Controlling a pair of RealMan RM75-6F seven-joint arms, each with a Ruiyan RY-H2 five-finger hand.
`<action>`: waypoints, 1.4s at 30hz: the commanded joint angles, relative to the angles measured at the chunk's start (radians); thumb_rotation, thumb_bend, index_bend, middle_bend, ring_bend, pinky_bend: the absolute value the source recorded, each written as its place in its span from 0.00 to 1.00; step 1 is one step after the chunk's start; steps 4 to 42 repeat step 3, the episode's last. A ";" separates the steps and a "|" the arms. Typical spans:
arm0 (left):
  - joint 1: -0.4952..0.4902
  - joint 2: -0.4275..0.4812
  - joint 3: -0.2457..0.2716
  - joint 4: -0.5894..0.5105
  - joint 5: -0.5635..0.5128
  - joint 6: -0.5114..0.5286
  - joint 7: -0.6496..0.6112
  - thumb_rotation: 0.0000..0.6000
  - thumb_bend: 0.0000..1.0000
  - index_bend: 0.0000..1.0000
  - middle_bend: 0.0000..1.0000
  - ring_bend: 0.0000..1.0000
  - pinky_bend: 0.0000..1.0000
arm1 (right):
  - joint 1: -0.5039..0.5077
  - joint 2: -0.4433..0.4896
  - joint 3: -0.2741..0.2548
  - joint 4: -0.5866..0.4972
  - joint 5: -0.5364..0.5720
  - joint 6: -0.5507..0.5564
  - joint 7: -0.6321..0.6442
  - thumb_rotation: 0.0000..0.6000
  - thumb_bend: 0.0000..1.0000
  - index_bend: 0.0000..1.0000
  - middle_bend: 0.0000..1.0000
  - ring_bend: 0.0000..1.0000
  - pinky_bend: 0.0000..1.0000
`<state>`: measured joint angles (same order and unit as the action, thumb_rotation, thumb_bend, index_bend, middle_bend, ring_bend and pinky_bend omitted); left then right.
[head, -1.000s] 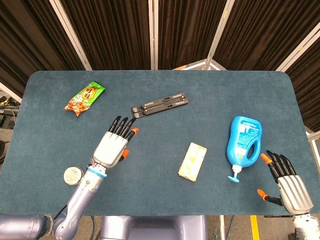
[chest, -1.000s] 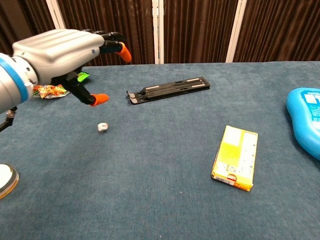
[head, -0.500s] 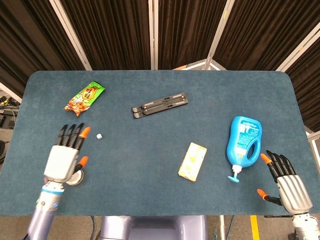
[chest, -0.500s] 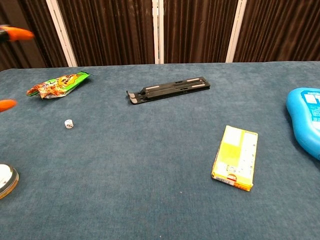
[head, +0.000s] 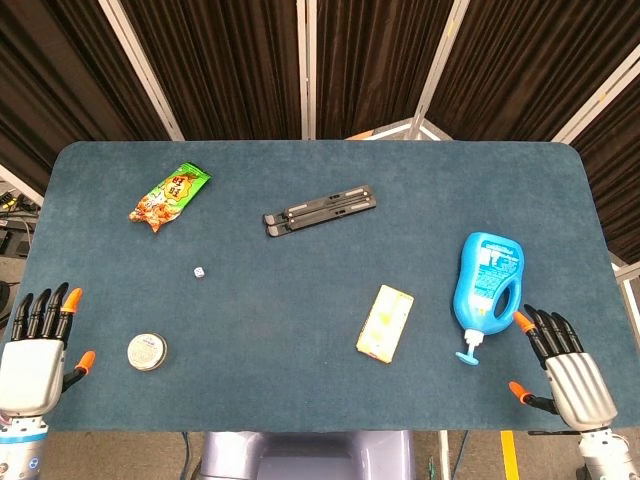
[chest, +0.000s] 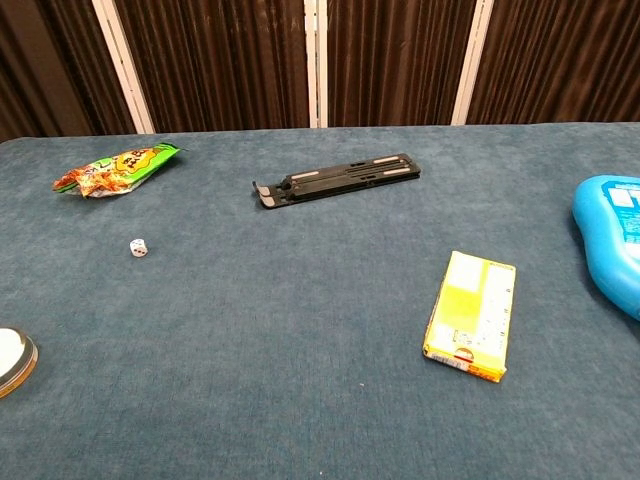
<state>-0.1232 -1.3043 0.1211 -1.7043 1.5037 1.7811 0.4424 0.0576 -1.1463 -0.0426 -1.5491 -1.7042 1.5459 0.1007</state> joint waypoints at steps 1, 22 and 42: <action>0.008 0.006 -0.009 0.001 0.006 -0.006 -0.006 1.00 0.22 0.00 0.00 0.00 0.00 | 0.002 -0.001 0.003 0.003 0.004 -0.003 0.000 1.00 0.08 0.00 0.00 0.00 0.00; 0.014 0.011 -0.016 0.000 0.008 -0.013 -0.012 1.00 0.22 0.00 0.00 0.00 0.00 | 0.004 -0.002 0.005 0.003 0.007 -0.004 0.001 1.00 0.08 0.00 0.00 0.00 0.00; 0.014 0.011 -0.016 0.000 0.008 -0.013 -0.012 1.00 0.22 0.00 0.00 0.00 0.00 | 0.004 -0.002 0.005 0.003 0.007 -0.004 0.001 1.00 0.08 0.00 0.00 0.00 0.00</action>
